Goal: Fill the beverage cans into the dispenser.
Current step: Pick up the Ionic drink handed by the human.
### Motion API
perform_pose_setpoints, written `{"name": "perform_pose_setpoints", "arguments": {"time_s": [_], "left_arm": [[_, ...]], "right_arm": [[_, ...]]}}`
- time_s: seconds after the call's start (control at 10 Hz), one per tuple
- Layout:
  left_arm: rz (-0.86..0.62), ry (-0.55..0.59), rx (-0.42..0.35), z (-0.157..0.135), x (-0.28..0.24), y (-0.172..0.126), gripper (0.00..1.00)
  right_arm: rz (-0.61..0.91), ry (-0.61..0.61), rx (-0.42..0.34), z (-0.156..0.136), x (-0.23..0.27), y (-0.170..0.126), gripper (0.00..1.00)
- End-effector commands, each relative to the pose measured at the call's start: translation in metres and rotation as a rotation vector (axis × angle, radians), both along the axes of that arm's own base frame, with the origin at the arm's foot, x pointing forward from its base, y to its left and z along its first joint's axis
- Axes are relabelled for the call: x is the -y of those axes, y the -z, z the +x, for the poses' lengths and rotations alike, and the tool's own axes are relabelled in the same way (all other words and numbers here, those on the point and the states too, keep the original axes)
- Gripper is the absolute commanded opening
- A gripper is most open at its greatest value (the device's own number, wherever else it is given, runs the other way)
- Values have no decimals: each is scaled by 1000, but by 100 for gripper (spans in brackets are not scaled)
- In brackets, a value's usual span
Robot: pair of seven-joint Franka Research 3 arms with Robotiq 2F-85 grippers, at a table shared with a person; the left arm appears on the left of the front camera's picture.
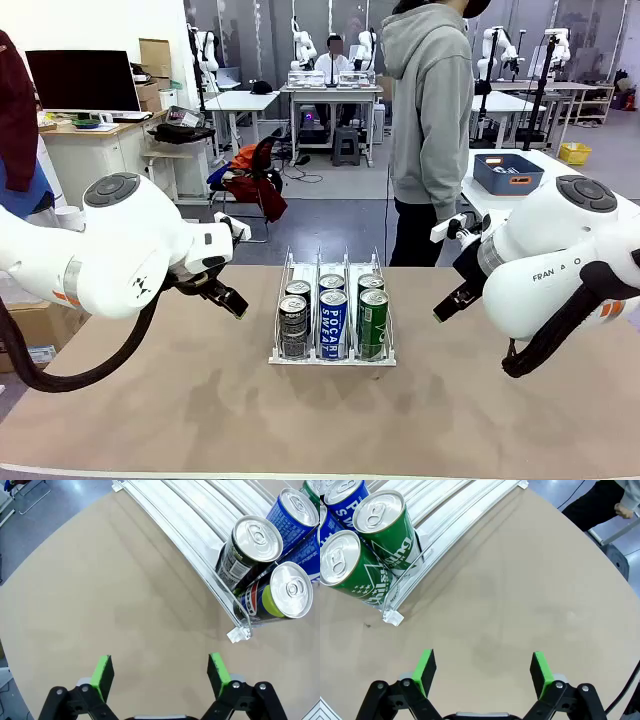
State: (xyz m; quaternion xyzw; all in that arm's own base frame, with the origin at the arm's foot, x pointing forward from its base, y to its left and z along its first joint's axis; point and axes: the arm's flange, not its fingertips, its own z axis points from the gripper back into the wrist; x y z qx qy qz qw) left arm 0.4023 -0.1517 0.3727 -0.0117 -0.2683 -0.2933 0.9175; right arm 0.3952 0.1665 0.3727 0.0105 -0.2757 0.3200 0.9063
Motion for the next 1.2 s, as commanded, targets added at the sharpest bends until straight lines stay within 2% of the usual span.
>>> {"name": "perform_pose_setpoints", "arguments": {"time_s": [0.0,1.1], "left_arm": [[0,0,0,0,0,0,100],[0,1,0,0,0,0,100]], "right_arm": [[0,0,0,0,0,0,100],[0,0,0,0,0,0,100]]}}
